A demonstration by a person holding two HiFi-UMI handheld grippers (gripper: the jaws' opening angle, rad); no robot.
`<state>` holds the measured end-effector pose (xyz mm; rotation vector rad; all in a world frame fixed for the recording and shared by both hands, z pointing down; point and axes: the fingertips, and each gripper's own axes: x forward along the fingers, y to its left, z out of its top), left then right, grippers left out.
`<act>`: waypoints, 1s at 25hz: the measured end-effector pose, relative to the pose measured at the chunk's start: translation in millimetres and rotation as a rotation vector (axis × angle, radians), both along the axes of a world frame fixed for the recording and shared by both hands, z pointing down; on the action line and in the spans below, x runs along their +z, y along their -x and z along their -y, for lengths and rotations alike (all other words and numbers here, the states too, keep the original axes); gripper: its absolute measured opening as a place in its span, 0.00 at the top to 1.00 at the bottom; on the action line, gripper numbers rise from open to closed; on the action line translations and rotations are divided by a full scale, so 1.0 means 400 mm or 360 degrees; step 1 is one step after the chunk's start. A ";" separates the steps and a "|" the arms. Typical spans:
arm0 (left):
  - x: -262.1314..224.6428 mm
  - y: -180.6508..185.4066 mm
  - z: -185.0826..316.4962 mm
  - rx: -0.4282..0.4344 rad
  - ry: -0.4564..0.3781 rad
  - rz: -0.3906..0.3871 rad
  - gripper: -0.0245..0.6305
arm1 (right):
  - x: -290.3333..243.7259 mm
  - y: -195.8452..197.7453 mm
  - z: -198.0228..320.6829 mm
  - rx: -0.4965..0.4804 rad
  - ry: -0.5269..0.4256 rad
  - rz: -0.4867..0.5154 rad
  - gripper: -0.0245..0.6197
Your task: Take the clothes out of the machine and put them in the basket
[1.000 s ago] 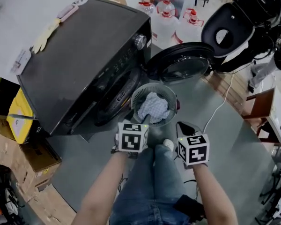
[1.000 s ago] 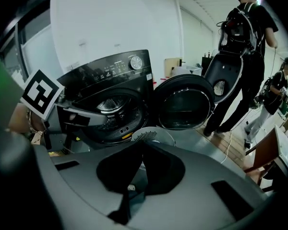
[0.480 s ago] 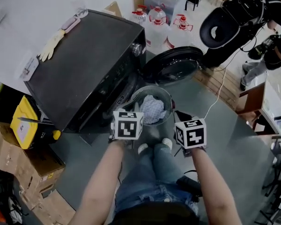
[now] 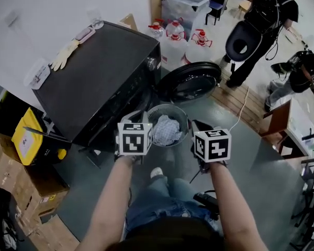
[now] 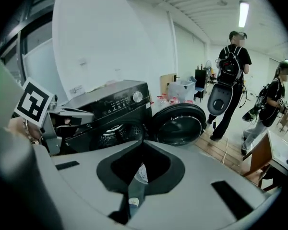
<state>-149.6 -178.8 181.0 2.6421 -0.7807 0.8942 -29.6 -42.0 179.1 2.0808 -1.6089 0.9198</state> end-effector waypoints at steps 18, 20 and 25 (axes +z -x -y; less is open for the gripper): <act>-0.183 0.090 -0.317 -0.0244 -0.0162 -0.0159 0.96 | -0.164 0.062 -0.264 -0.0265 -0.0192 -0.0052 0.96; -0.206 0.105 -0.347 -0.0272 -0.0186 -0.0176 0.96 | -0.178 0.070 -0.289 -0.0292 -0.0210 -0.0063 0.96; -0.266 0.137 -0.407 -0.0325 -0.0311 -0.0220 0.96 | -0.221 0.093 -0.337 -0.0372 -0.0287 -0.0091 0.96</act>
